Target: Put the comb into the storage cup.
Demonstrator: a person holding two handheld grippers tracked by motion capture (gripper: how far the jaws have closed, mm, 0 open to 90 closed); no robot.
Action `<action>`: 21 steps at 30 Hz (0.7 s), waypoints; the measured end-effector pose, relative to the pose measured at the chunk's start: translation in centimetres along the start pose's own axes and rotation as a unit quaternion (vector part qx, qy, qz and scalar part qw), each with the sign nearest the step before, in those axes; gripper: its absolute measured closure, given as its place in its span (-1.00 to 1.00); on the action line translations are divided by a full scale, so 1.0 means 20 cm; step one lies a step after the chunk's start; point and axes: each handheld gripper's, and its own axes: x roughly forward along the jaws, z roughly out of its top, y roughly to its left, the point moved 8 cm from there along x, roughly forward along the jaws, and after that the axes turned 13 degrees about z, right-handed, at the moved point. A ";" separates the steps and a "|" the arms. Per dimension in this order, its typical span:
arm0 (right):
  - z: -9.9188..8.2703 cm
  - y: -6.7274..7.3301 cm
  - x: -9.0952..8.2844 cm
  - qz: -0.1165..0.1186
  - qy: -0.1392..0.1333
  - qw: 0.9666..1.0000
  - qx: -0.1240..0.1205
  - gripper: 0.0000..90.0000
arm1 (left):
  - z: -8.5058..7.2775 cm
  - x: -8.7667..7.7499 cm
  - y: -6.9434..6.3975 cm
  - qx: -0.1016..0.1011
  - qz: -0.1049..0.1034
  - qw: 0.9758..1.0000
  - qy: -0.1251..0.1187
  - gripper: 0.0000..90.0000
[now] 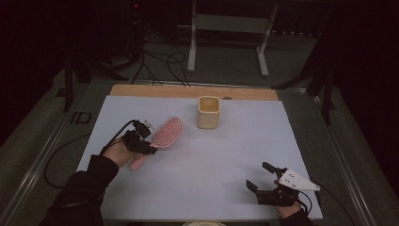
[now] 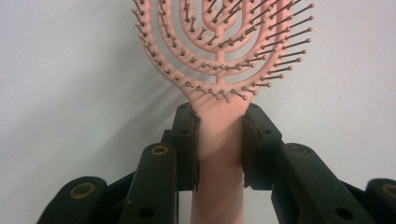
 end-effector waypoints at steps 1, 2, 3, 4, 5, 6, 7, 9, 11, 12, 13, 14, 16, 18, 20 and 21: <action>0.00 0.00 0.00 0.000 0.000 1.000 0.000 -0.82 | 0.01 0.00 -0.01 0.005 0.001 1.000 -0.003 0.57; 0.00 0.00 0.00 0.000 0.000 1.000 0.000 -0.82 | 0.01 0.00 -0.02 0.003 0.004 1.000 -0.005 0.57; 0.00 0.00 0.00 0.000 -0.001 1.000 0.001 -0.82 | 0.02 0.00 -0.03 0.007 0.001 1.000 -0.004 0.57; 0.00 0.00 0.00 0.000 -0.001 1.000 0.000 -0.82 | 0.02 0.00 -0.04 0.010 0.000 1.000 -0.007 0.57; 0.00 0.00 0.00 0.000 -0.001 1.000 0.000 -0.82 | 0.03 -0.01 -0.05 0.012 0.001 1.000 -0.009 0.57; 0.00 0.00 0.00 0.001 -0.001 1.000 0.001 -0.82 | 0.03 -0.01 -0.06 0.015 0.001 1.000 -0.011 0.57; 0.00 0.00 0.00 0.001 -0.001 1.000 0.000 -0.82 | 0.04 -0.02 -0.07 0.012 0.002 1.000 -0.017 0.57; 0.01 0.01 0.00 0.001 -0.002 1.000 -0.001 -0.82 | 0.05 -0.03 -0.08 0.015 -0.001 1.000 -0.024 0.57; 0.00 0.01 0.00 0.001 -0.001 1.000 -0.002 -0.82 | 0.06 -0.04 -0.10 0.019 -0.003 0.999 -0.032 0.57; 0.00 0.01 0.00 0.001 -0.001 1.000 -0.001 -0.82 | 0.07 -0.05 -0.11 0.019 -0.002 0.999 -0.036 0.57; 0.00 0.01 0.00 0.002 -0.001 1.000 -0.001 -0.82 | 0.07 -0.05 -0.12 0.021 -0.004 0.999 -0.040 0.57; 0.00 0.01 0.00 0.002 0.000 1.000 0.000 -0.82 | 0.08 -0.05 -0.13 0.019 -0.005 0.999 -0.043 0.57; 0.00 0.01 0.00 0.002 0.000 1.000 0.000 -0.82 | 0.09 -0.06 -0.15 0.022 -0.007 0.998 -0.051 0.57; 0.00 0.01 0.00 0.002 0.000 1.000 -0.001 -0.82 | 0.11 -0.07 -0.17 0.021 -0.010 0.998 -0.060 0.57; 0.00 0.01 0.00 0.002 0.000 1.000 0.000 -0.82 | 0.12 -0.08 -0.18 0.018 -0.008 0.997 -0.070 0.57; 0.00 0.01 0.00 0.002 0.000 1.000 0.000 -0.82 | 0.13 -0.08 -0.19 0.018 -0.010 0.997 -0.077 0.57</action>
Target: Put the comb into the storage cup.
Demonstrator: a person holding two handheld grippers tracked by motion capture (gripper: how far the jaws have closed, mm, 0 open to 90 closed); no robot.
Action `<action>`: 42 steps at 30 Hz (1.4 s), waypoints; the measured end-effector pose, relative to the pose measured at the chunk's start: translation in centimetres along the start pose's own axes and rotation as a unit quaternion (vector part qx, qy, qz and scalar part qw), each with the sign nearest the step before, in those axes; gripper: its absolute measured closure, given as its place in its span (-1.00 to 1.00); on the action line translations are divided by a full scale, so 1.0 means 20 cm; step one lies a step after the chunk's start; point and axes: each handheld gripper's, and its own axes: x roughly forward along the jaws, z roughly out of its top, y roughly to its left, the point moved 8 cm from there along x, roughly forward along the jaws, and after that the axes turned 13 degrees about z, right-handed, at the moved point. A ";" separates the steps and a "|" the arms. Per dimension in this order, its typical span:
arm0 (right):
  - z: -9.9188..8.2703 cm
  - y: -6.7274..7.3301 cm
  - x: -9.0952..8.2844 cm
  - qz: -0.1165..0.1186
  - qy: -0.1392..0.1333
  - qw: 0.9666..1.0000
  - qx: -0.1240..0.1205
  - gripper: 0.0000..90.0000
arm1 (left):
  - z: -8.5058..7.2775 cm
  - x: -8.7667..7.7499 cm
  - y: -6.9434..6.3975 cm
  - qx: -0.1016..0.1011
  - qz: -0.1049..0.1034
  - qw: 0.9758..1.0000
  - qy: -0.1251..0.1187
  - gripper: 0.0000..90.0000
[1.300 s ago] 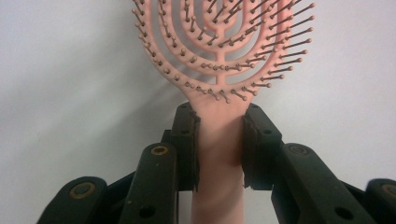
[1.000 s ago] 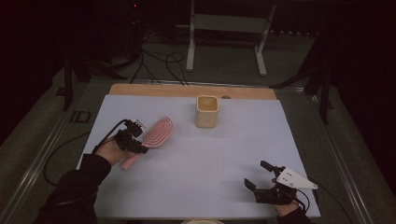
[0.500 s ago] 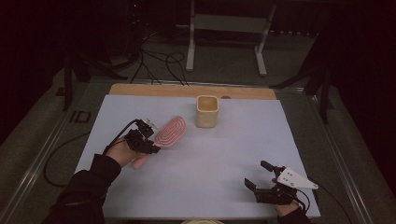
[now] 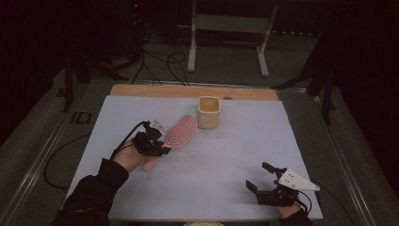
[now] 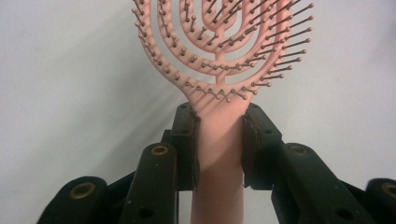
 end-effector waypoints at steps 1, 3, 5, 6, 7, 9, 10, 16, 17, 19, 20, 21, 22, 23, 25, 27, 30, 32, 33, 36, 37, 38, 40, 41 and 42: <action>0.00 0.00 0.00 0.000 0.000 1.000 0.000 -0.82 | 0.01 0.00 -0.01 -0.002 0.000 1.000 -0.007 0.57; 0.00 0.00 0.00 0.000 0.000 1.000 0.000 -0.82 | 0.02 -0.01 -0.03 -0.001 0.000 1.000 -0.017 0.57; 0.00 0.00 0.00 -0.001 0.001 1.000 0.000 -0.82 | 0.03 -0.01 -0.05 -0.004 -0.006 1.000 -0.025 0.57; 0.00 0.00 0.00 -0.002 0.002 1.000 -0.001 -0.82 | 0.04 -0.01 -0.05 -0.004 -0.002 0.999 -0.032 0.57; 0.00 0.00 0.00 -0.002 0.002 1.000 -0.001 -0.82 | 0.04 -0.01 -0.06 -0.004 -0.001 0.999 -0.035 0.57; 0.00 0.00 0.00 -0.002 0.002 1.000 -0.002 -0.82 | 0.04 0.00 -0.08 -0.005 -0.003 0.999 -0.043 0.57; 0.00 0.00 0.00 -0.003 0.003 1.000 -0.002 -0.82 | 0.04 0.00 -0.08 -0.006 -0.004 0.999 -0.046 0.57; 0.00 0.00 0.01 0.000 0.004 1.000 -0.001 -0.82 | 0.05 -0.01 -0.14 -0.005 -0.001 0.997 -0.074 0.57; 0.00 0.00 0.01 0.000 0.005 1.000 -0.002 -0.82 | 0.05 -0.01 -0.14 -0.003 -0.002 0.997 -0.077 0.57; 0.00 0.00 0.01 0.001 0.005 1.000 -0.002 -0.82 | 0.05 0.00 -0.16 -0.002 0.001 0.996 -0.086 0.57; 0.00 0.00 0.01 0.001 0.004 1.000 -0.001 -0.82 | 0.05 0.00 -0.17 -0.001 -0.002 0.996 -0.089 0.57; 0.00 0.00 0.01 0.001 0.004 1.000 -0.001 -0.82 | 0.05 0.00 -0.18 -0.001 0.002 0.996 -0.093 0.57; 0.00 0.00 0.01 0.000 0.005 1.000 -0.001 -0.82 | 0.05 0.00 -0.18 -0.002 -0.002 0.995 -0.096 0.57; 0.00 0.00 0.01 0.000 0.005 1.000 -0.001 -0.82 | 0.04 0.01 -0.19 -0.003 -0.004 0.995 -0.098 0.57; -0.01 0.00 0.01 0.001 0.005 1.000 0.001 -0.82 | 0.04 0.01 -0.20 -0.003 0.002 0.994 -0.105 0.57; -0.01 0.00 0.02 0.000 0.004 1.000 0.004 -0.82 | 0.03 0.00 -0.21 -0.004 0.005 0.993 -0.115 0.57; -0.01 0.00 0.02 -0.001 0.006 1.000 0.003 -0.82 | 0.02 0.00 -0.23 0.000 0.007 0.993 -0.121 0.57; -0.01 0.00 0.02 -0.002 0.008 1.000 0.003 -0.82 | 0.01 0.01 -0.25 0.002 0.004 0.992 -0.125 0.57; -0.01 0.00 0.02 -0.002 0.009 1.000 0.004 -0.82 | 0.00 0.01 -0.25 0.001 0.004 0.992 -0.129 0.57; -0.01 0.00 0.02 -0.003 0.009 1.000 0.003 -0.82 | -0.02 0.02 -0.26 -0.001 0.006 0.990 -0.139 0.57; -0.01 0.00 0.02 -0.003 0.009 1.000 0.004 -0.82 | -0.02 0.02 -0.27 -0.002 0.004 0.990 -0.139 0.57; -0.01 -0.01 0.02 -0.003 0.010 1.000 0.006 -0.82 | -0.03 0.02 -0.27 -0.004 0.008 0.989 -0.145 0.57; -0.01 -0.01 0.03 -0.003 0.012 1.000 0.008 -0.82 | -0.04 0.02 -0.28 -0.009 0.000 0.989 -0.151 0.57; -0.01 -0.01 0.03 -0.004 0.014 1.000 0.009 -0.82 | -0.04 0.02 -0.28 -0.007 0.005 0.988 -0.155 0.57; -0.01 -0.01 0.03 -0.005 0.015 1.000 0.009 -0.82 | -0.05 0.02 -0.28 -0.008 0.004 0.988 -0.155 0.57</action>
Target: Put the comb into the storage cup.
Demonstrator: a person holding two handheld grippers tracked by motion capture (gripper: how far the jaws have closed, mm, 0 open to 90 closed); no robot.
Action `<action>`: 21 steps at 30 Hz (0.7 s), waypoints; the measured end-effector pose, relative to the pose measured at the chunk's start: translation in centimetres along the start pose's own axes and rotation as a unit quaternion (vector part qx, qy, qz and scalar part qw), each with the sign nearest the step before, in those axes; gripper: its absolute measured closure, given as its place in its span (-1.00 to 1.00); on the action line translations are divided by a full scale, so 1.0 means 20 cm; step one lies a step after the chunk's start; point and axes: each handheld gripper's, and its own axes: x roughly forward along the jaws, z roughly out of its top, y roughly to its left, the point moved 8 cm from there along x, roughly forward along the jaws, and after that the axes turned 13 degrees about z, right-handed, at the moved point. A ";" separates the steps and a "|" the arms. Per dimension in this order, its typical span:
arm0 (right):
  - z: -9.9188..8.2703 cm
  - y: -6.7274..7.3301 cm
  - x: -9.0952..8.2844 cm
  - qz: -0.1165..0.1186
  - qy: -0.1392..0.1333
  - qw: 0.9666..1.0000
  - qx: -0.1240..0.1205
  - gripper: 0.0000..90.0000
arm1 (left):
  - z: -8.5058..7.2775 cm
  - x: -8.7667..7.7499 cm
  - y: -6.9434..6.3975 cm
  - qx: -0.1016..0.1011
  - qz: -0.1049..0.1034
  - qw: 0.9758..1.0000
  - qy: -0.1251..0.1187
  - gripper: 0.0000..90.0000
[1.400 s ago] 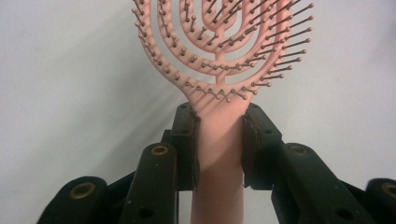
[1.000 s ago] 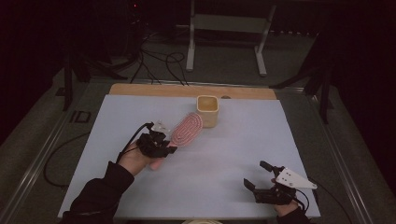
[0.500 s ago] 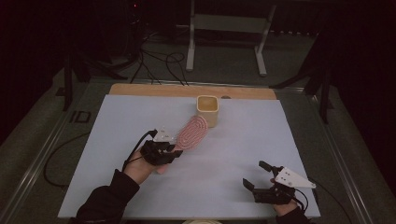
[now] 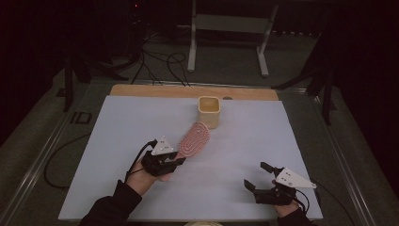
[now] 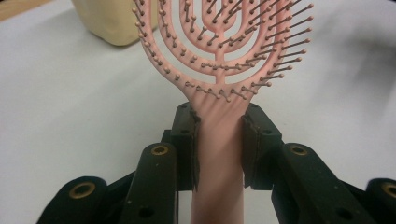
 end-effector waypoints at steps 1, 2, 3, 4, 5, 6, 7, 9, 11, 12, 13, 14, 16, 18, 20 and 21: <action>0.00 0.00 0.00 -0.001 0.001 1.000 -0.001 -0.82 | -0.01 0.00 0.00 -0.001 -0.004 1.000 -0.002 0.57; 0.00 0.00 0.00 -0.004 0.003 1.000 -0.002 -0.82 | -0.01 0.00 0.00 -0.002 -0.001 1.000 -0.005 0.57; 0.00 0.00 0.00 -0.004 0.003 1.000 -0.003 -0.82 | -0.02 0.00 0.00 -0.003 -0.002 1.000 -0.004 0.57; 0.00 0.00 0.01 -0.003 0.005 1.000 -0.003 -0.82 | -0.02 -0.01 -0.01 -0.001 0.000 1.000 -0.007 0.57; 0.00 0.00 0.01 -0.003 0.006 1.000 -0.003 -0.82 | -0.02 -0.01 -0.01 0.000 0.003 1.000 -0.010 0.57; 0.00 0.00 0.01 -0.003 0.006 1.000 -0.003 -0.82 | -0.02 -0.01 -0.01 0.000 0.003 1.000 -0.010 0.57; 0.00 0.00 0.01 -0.003 0.006 1.000 -0.003 -0.82 | -0.03 -0.01 -0.01 0.001 0.001 1.000 -0.012 0.57; 0.02 0.01 0.01 -0.002 0.009 1.000 0.000 -0.82 | -0.03 -0.02 -0.01 -0.001 0.003 1.000 -0.016 0.57; 0.05 0.02 0.02 -0.001 0.007 1.000 0.005 -0.78 | -0.03 -0.02 0.00 -0.002 0.009 1.000 -0.022 0.57; 0.07 0.03 0.02 -0.002 0.005 1.000 0.002 -0.76 | -0.03 -0.03 0.00 -0.004 0.011 1.000 -0.025 0.57; 0.08 0.04 0.02 -0.001 0.005 1.000 0.004 -0.76 | -0.04 -0.03 0.00 -0.007 0.012 0.999 -0.029 0.57; 0.09 0.05 0.03 -0.001 0.007 1.000 0.004 -0.76 | -0.04 -0.03 0.00 -0.008 0.015 0.999 -0.031 0.57; 0.12 0.08 0.04 0.001 0.007 1.000 0.001 -0.76 | -0.04 -0.03 0.00 -0.010 0.016 0.999 -0.035 0.57; 0.16 0.10 0.06 0.012 0.003 1.000 0.010 -0.77 | -0.04 -0.04 0.00 -0.013 0.013 0.999 -0.038 0.57; 0.20 0.12 0.07 0.016 0.005 1.000 0.003 -0.78 | -0.04 -0.04 0.00 -0.010 0.017 0.999 -0.042 0.57; 0.23 0.13 0.08 0.022 0.006 1.000 0.001 -0.79 | -0.05 -0.04 0.00 -0.010 0.015 0.999 -0.041 0.57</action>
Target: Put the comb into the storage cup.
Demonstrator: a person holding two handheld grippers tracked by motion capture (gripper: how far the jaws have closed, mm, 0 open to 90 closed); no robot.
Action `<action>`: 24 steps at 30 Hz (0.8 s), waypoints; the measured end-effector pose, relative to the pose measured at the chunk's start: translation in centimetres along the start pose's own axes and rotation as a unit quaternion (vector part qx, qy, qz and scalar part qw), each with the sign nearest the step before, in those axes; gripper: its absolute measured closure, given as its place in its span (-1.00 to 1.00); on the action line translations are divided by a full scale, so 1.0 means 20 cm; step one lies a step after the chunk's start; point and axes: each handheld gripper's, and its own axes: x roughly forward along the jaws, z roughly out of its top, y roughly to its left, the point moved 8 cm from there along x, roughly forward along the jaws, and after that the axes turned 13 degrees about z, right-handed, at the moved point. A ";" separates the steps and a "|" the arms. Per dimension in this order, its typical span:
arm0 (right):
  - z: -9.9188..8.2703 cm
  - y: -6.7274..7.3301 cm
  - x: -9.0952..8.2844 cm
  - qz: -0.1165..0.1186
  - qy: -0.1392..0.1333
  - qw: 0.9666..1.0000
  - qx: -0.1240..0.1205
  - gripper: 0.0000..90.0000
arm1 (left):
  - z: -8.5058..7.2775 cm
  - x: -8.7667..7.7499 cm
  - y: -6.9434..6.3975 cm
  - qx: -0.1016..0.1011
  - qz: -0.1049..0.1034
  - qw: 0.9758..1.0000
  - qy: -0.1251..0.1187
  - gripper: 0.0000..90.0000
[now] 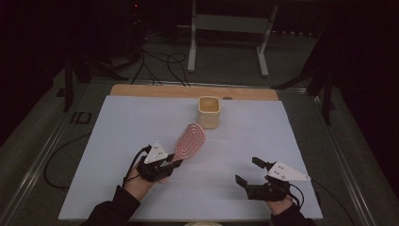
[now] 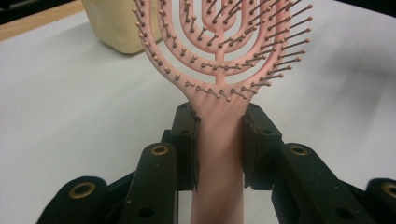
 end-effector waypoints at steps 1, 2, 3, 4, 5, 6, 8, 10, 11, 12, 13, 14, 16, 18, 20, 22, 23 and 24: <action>0.02 0.01 0.01 0.006 0.002 1.000 0.000 -0.79 | 0.00 0.00 0.00 0.001 0.001 1.000 -0.001 0.57; 0.04 0.02 0.02 0.009 0.004 1.000 -0.002 -0.80 | 0.00 0.00 0.00 0.002 0.003 1.000 -0.002 0.57; 0.04 0.02 0.02 0.009 0.004 1.000 -0.002 -0.80 | 0.00 0.00 0.00 0.002 0.003 1.000 -0.002 0.57; 0.06 0.03 0.03 0.011 0.006 1.000 -0.005 -0.80 | -0.01 0.00 0.00 0.001 0.002 1.000 -0.002 0.57; 0.06 0.03 0.03 0.011 0.006 1.000 -0.005 -0.80 | -0.01 0.00 0.00 0.001 0.002 1.000 -0.002 0.57; 0.12 0.04 0.05 0.022 0.010 1.000 -0.006 -0.81 | -0.01 0.00 0.00 0.000 -0.001 1.000 -0.003 0.57; 0.17 0.04 0.06 0.023 0.008 1.000 -0.010 -0.81 | -0.01 0.00 0.00 0.002 -0.001 1.000 -0.003 0.57; 0.21 0.03 0.07 0.022 0.001 1.000 -0.010 -0.81 | 0.00 0.00 -0.01 0.002 -0.003 1.000 -0.004 0.57; 0.23 0.03 0.07 0.026 -0.001 1.000 -0.010 -0.81 | 0.00 0.00 -0.01 0.000 -0.004 1.000 -0.006 0.57; 0.25 0.03 0.08 0.027 -0.005 1.000 -0.011 -0.81 | 0.00 0.00 -0.01 0.000 -0.008 1.000 -0.005 0.57; 0.27 0.03 0.08 0.027 -0.006 1.000 -0.010 -0.81 | 0.00 0.00 -0.01 0.002 -0.005 1.000 -0.008 0.57; 0.28 0.03 0.09 0.027 -0.006 1.000 -0.011 -0.81 | 0.00 0.00 -0.01 0.000 -0.008 1.000 -0.009 0.57; 0.30 0.03 0.10 0.030 -0.008 0.999 -0.014 -0.81 | 0.01 -0.01 -0.01 0.001 -0.004 1.000 -0.011 0.57; 0.34 0.03 0.12 0.032 -0.009 0.999 -0.016 -0.81 | 0.01 -0.01 -0.01 0.000 -0.006 1.000 -0.011 0.57; 0.37 0.02 0.14 0.033 -0.014 0.999 -0.006 -0.81 | 0.01 -0.01 -0.01 0.001 -0.007 1.000 -0.013 0.57; 0.39 0.03 0.16 0.042 -0.019 0.999 0.002 -0.81 | 0.01 -0.01 -0.01 0.001 -0.004 1.000 -0.014 0.57; 0.41 0.04 0.17 0.040 -0.018 0.999 0.000 -0.81 | 0.01 -0.01 -0.02 0.000 -0.008 1.000 -0.014 0.57; 0.42 0.04 0.18 0.041 -0.015 0.999 -0.002 -0.81 | 0.01 -0.01 -0.02 0.003 -0.005 1.000 -0.016 0.57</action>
